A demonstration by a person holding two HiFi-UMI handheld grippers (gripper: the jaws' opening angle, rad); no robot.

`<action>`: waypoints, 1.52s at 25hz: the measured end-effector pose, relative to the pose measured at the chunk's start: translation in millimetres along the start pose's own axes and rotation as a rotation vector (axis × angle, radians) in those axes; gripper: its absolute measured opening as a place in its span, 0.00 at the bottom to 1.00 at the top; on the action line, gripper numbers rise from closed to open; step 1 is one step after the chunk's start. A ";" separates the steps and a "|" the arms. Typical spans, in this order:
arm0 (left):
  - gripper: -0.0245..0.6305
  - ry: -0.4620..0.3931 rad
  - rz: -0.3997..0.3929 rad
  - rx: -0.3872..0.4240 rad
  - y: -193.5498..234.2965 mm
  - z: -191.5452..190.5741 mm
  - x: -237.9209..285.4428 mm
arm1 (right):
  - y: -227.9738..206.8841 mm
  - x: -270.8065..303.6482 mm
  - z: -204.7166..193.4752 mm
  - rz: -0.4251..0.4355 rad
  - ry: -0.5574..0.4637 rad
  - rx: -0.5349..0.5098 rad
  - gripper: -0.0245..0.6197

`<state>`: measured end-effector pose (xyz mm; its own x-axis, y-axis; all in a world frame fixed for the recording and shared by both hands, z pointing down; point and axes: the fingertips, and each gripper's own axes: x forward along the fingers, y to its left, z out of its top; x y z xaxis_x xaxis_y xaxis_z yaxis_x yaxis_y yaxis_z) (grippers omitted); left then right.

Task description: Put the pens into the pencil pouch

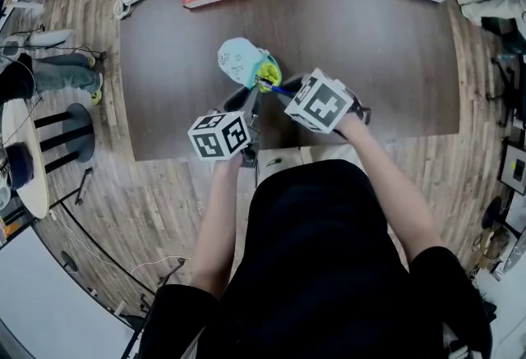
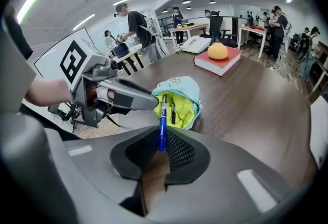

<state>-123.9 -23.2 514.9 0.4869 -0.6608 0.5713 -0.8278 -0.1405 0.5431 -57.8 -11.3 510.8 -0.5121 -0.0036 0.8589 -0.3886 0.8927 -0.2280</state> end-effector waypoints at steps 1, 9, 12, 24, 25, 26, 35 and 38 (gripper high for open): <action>0.12 0.001 0.000 0.001 0.3 -0.2 0.0 | 1.4 0.6 -1.5 0.005 0.014 -0.012 0.12; 0.12 0.007 0.001 0.008 -3.1 -3.4 0.4 | -4.6 7.1 -9.7 0.006 0.076 0.031 0.12; 0.12 0.005 0.008 0.007 -2.3 -4.0 0.0 | -6.9 13.9 -7.3 0.014 0.078 0.027 0.12; 0.12 0.002 0.016 -0.001 -3.4 -9.8 -1.3 | -10.0 31.4 0.7 0.005 0.086 0.048 0.12; 0.12 0.002 0.014 -0.001 -3.9 -10.5 -1.6 | -9.7 32.8 1.4 0.006 0.082 0.055 0.12; 0.12 0.002 0.012 -0.002 -4.3 -10.9 -2.0 | -10.1 34.1 3.1 0.003 0.075 0.062 0.12; 0.12 0.003 0.002 -0.005 -4.2 -12.8 -2.7 | -13.0 46.7 14.5 -0.005 -0.010 0.113 0.12; 0.12 0.004 -0.003 -0.005 -5.6 -12.6 -2.7 | -15.1 47.6 17.8 -0.010 -0.036 0.112 0.12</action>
<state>-117.1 -11.3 518.0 0.4902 -0.6573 0.5724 -0.8252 -0.1386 0.5476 -90.0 -33.1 547.0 -0.5343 -0.0299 0.8447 -0.4761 0.8364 -0.2716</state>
